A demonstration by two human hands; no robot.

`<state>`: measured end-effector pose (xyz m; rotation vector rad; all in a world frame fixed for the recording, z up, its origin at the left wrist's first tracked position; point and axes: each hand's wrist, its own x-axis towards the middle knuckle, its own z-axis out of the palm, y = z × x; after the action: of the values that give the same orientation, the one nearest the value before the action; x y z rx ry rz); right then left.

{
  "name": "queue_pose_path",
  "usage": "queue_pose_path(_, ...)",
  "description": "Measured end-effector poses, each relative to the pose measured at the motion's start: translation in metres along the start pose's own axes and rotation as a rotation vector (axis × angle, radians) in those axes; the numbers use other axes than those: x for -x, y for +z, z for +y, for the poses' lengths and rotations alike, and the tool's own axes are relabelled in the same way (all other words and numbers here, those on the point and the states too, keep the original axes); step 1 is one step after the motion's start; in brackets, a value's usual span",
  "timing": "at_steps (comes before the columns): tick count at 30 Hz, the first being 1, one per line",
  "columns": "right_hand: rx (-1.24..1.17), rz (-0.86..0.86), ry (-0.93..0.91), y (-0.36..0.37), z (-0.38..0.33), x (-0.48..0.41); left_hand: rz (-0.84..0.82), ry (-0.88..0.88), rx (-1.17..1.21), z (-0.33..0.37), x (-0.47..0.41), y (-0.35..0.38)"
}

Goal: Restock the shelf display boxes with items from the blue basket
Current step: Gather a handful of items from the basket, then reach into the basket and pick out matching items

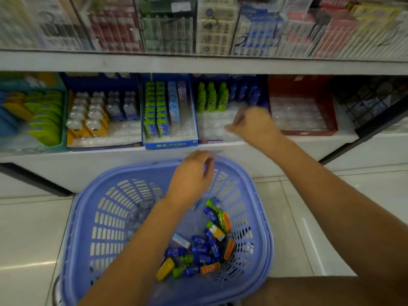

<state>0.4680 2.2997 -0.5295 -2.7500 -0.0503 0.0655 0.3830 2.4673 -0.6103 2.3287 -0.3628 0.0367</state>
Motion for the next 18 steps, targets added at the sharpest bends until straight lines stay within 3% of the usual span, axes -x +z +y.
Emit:
queue_pose_path(3, 0.034, -0.546, -0.045, 0.058, -0.023, 0.051, -0.425, -0.284, -0.229, -0.060, 0.041, 0.011)
queue_pose_path(6, 0.206, -0.815, -0.042, 0.130, -0.013, 0.072, -0.812, -0.473, -0.350, -0.106, 0.084, 0.023)
queue_pose_path(9, 0.325, -0.850, -0.043, 0.180, 0.007, 0.073, -0.967, -0.557, -0.318, -0.131, 0.115, 0.035)
queue_pose_path(12, 0.428, -0.867, -0.078, 0.213, 0.025, 0.074, -0.934, -0.616, -0.355, -0.144, 0.135, 0.043)
queue_pose_path(18, 0.534, -0.834, -0.111, 0.247, 0.041, 0.070, -0.977, -0.549, -0.280, -0.157, 0.137, 0.058)
